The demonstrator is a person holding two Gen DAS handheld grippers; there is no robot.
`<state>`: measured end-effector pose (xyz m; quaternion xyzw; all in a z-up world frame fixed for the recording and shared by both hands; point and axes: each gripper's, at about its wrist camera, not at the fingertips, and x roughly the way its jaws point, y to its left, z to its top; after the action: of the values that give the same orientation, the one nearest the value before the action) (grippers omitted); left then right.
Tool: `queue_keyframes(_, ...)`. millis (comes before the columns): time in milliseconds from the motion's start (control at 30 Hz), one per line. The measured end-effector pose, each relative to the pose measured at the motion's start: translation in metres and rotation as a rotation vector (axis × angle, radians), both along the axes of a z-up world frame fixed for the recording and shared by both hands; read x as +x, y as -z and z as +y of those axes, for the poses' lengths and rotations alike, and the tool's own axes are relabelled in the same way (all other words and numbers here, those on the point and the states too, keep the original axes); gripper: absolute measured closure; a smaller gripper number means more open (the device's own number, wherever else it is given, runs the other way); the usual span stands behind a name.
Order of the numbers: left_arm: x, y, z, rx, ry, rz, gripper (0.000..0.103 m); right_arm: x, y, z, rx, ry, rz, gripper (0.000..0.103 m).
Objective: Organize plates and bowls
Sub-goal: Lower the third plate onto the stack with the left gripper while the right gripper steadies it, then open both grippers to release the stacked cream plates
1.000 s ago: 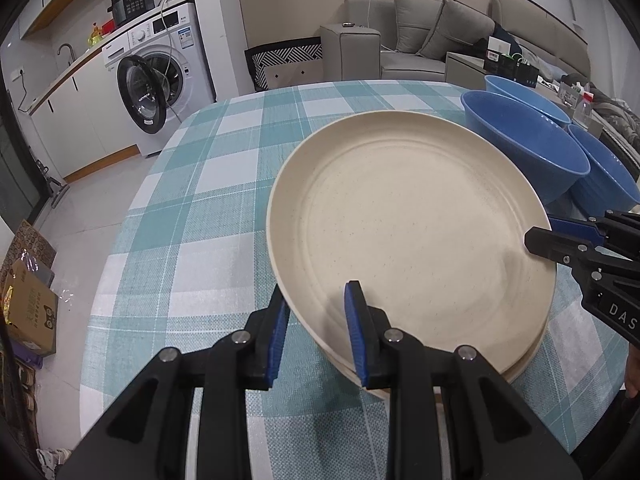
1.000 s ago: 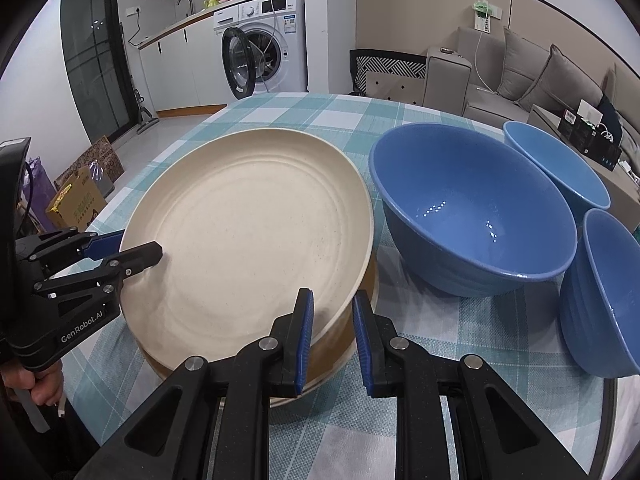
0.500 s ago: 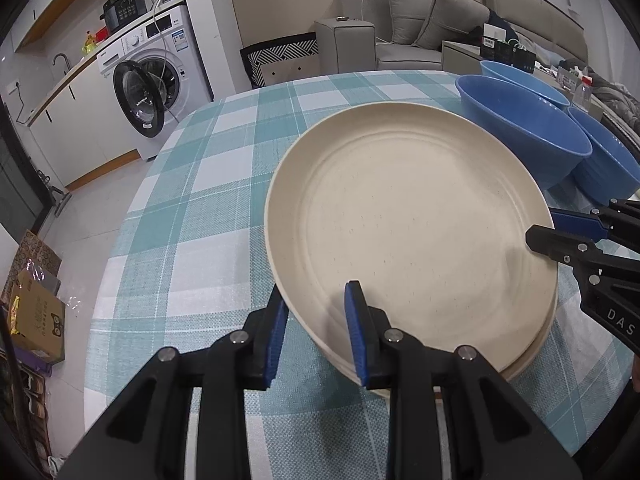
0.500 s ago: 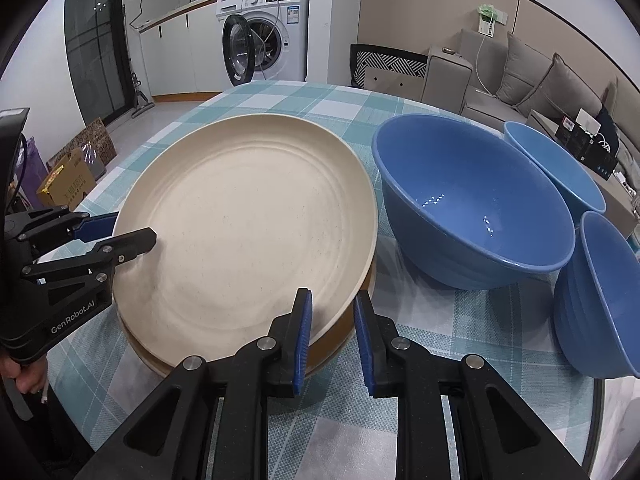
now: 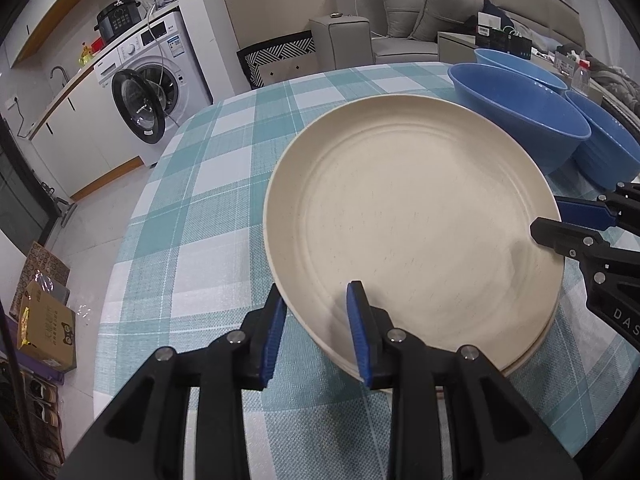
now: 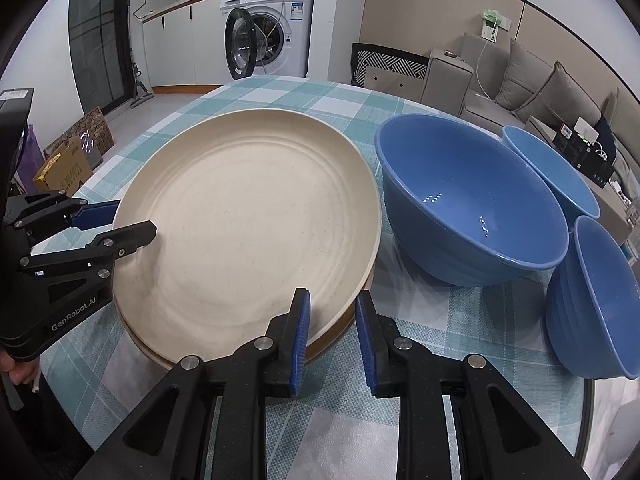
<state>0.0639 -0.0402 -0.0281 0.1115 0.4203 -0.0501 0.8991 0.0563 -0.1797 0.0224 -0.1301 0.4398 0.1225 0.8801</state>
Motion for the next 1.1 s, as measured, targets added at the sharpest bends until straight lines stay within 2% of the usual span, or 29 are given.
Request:
queue_keyframes(300,-0.002,0.002,-0.005,0.04,0.015,0.0,0.07,-0.002,0.001,0.001,-0.024,-0.005,-0.005,0.078)
queue_keyframes(633,-0.003,0.005,-0.011,0.073,0.045,-0.001,0.056,-0.003,0.001,0.001,-0.027,-0.011,-0.007,0.07)
queue_keyframes(900,-0.003,0.004,-0.011,0.069,0.058,0.005,0.054,-0.004,0.004,0.005,-0.039,-0.032,-0.009,0.059)
queue_keyframes(1033,-0.003,0.004,-0.009,0.049,0.065,0.014,0.049,-0.005,-0.001,0.004,-0.014,-0.031,-0.032,0.052)
queue_keyframes(1100,-0.002,0.004,-0.009,0.041,0.067,0.018,0.048,-0.006,-0.005,0.002,0.01,-0.031,-0.045,0.045)
